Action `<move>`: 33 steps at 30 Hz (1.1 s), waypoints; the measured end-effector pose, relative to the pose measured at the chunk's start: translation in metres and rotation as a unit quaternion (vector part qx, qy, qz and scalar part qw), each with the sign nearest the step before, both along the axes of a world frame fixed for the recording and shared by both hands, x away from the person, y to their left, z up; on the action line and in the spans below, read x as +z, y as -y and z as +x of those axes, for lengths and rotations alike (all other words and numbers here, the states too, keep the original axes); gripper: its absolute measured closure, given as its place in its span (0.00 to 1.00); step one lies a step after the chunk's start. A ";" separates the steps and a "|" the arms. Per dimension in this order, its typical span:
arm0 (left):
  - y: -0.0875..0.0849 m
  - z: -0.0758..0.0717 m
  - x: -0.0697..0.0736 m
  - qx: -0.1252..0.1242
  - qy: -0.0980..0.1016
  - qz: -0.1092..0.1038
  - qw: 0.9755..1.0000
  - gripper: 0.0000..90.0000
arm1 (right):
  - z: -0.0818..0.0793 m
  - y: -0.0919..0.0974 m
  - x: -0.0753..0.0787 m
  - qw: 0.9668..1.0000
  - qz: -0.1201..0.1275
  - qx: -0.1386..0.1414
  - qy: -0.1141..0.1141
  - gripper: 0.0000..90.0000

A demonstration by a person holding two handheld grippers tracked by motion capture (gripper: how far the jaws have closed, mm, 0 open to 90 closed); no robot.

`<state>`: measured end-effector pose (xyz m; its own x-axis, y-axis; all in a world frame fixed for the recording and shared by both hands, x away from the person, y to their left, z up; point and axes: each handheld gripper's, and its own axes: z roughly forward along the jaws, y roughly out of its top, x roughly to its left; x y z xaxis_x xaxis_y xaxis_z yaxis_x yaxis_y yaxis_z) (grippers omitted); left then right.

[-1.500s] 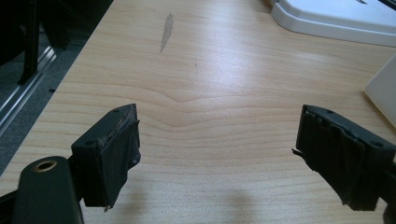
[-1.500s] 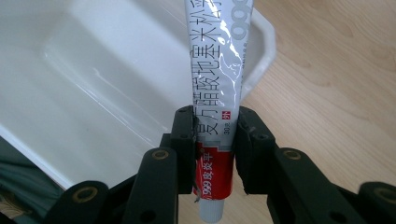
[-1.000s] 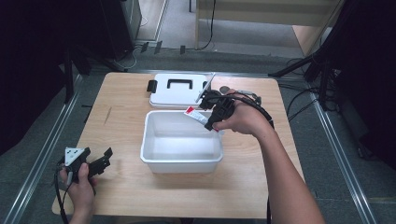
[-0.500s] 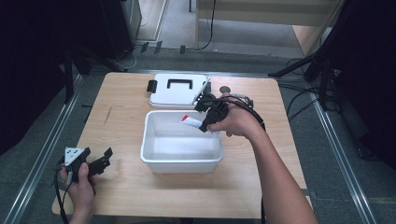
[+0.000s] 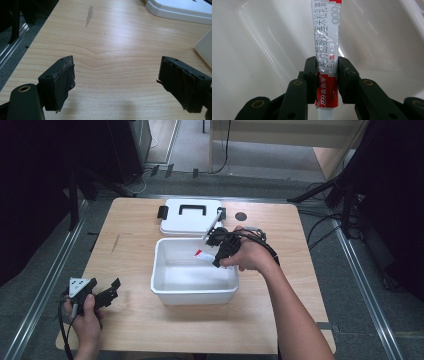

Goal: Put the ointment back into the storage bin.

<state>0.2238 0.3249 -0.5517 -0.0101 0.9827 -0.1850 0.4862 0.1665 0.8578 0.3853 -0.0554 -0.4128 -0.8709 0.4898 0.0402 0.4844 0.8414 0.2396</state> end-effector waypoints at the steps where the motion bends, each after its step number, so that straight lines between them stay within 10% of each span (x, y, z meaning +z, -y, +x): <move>1: 0.000 0.000 0.000 0.000 0.000 0.000 1.000 0.16 | 0.000 0.000 -0.002 1.000 0.000 0.000 -0.002 0.80; 21: 0.000 0.000 0.000 0.000 0.001 0.000 1.000 0.16 | -0.008 -0.011 -0.024 0.998 -0.053 0.024 0.019 0.80; 33: 0.000 0.000 0.000 -0.001 0.001 0.002 1.000 0.16 | -0.013 -0.014 -0.023 0.999 -0.038 0.021 0.009 0.80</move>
<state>0.2241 0.3245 -0.5519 -0.0085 0.9835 -0.1809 0.4848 0.1623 0.8594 0.3728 -0.0412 -0.4361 -0.8906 0.4545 -0.0118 0.4449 0.8766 0.1836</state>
